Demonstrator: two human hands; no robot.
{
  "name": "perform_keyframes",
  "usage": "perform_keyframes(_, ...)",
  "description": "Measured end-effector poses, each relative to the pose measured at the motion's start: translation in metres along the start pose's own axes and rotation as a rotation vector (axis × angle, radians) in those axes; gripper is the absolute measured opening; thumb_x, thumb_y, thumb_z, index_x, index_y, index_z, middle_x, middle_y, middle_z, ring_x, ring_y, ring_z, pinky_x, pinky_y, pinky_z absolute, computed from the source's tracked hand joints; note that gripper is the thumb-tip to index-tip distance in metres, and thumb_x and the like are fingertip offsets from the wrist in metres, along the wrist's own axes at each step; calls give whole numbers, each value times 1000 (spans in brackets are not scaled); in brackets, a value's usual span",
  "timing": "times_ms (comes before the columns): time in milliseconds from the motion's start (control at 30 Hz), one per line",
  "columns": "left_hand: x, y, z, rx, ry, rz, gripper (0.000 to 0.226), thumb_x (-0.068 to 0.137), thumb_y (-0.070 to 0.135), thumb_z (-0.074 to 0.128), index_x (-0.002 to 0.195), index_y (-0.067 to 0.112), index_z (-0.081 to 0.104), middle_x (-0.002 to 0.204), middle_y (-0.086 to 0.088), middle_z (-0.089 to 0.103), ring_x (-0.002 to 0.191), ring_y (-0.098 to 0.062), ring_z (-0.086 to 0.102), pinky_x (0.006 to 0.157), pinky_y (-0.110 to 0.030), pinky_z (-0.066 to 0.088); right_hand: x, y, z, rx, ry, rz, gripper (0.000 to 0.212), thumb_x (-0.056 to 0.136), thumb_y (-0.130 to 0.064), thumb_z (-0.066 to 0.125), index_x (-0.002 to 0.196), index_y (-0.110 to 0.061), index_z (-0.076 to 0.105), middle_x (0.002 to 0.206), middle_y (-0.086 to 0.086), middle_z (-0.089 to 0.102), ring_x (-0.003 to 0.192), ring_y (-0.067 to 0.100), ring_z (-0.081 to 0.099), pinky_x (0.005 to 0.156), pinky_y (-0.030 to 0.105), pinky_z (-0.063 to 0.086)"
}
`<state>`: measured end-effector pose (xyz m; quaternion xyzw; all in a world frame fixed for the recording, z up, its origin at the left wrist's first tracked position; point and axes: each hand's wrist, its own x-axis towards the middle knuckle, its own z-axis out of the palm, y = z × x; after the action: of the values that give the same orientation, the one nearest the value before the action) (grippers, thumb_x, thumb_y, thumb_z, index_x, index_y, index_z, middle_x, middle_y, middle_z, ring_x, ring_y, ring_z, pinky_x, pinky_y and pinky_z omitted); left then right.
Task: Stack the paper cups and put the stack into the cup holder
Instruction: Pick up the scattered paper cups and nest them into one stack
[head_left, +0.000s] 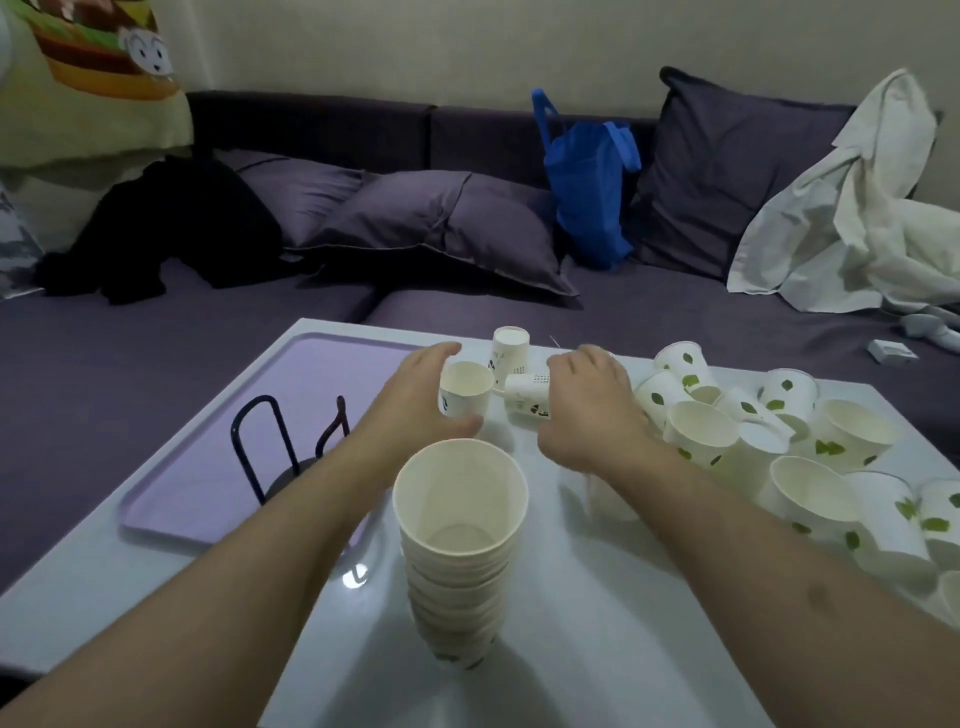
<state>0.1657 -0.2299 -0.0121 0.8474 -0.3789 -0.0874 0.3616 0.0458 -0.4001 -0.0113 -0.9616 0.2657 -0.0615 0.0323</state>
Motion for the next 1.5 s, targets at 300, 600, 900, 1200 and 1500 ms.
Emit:
perform_keyframes(300,43,-26,38,90,58,-107,73,79,35,84,139,15,48,142,0,48,124,-21,52,98,-38,47,56,-4,25,-353,-159,-58,46,86,-29,64,129,-13,59,141,14,61,155,33,29,132,50,1)
perform_keyframes(600,19,-2,1,-58,250,-29,59,79,31,84,128,22,53,120,4,61,101,-14,60,71,-19,43,36,-13,8,-220,77,-221,33,78,-19,70,109,-20,60,112,2,61,124,23,53,132,49,5)
perform_keyframes(900,-79,72,-94,-475,462,63,52,82,25,89,123,25,57,115,8,71,98,-9,73,83,-27,58,-61,-16,-61,655,234,-1,50,86,-50,75,129,-31,56,116,-4,57,96,16,61,79,36,51)
perform_keyframes(1200,-181,93,-82,-557,384,164,61,77,24,91,128,26,57,118,5,74,109,-15,73,92,-33,62,-138,-20,-86,1246,232,139,36,99,-27,68,124,-16,43,113,9,62,80,21,59,66,33,45)
perform_keyframes(1500,-189,76,-53,-258,223,112,65,77,41,90,128,47,50,119,32,64,117,5,61,104,-33,55,-161,-25,-90,1375,324,133,36,94,-35,78,116,-26,51,116,4,68,89,15,63,66,22,49)
